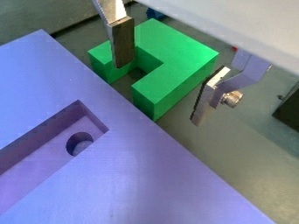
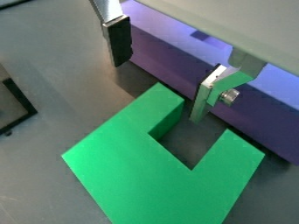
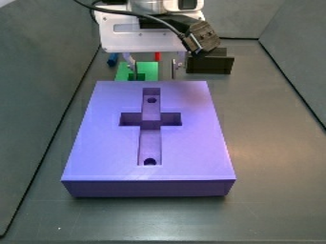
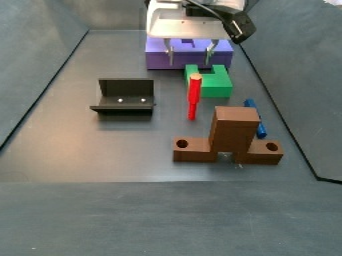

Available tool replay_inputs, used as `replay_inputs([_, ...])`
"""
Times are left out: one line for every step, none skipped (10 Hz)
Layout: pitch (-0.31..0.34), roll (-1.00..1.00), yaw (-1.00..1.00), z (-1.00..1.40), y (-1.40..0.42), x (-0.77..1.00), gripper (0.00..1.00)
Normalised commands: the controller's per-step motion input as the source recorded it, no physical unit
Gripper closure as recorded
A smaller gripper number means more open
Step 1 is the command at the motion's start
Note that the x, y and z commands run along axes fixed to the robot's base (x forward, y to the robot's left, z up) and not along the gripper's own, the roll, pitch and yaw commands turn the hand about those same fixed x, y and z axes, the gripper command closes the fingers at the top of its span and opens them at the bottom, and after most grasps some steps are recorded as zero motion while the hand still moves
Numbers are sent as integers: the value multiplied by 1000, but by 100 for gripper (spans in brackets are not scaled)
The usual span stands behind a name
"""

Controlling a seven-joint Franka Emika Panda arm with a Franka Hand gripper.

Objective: Pick up the green object. Move up. Place the green object on the fixture. Regrasp the green object. Move to above the board. Insert the green object.
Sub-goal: Pick up the green object.

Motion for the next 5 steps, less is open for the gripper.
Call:
replay_inputs([0, 51, -31, -291, 31, 9, 0])
replay_inputs([0, 64, -20, -286, 54, 0, 0])
replay_inputs([0, 91, 0, -240, 63, 0, 0])
replay_inputs([0, 121, 0, -146, 40, 0, 0])
replay_inputs([0, 111, 0, -91, 6, 0, 0])
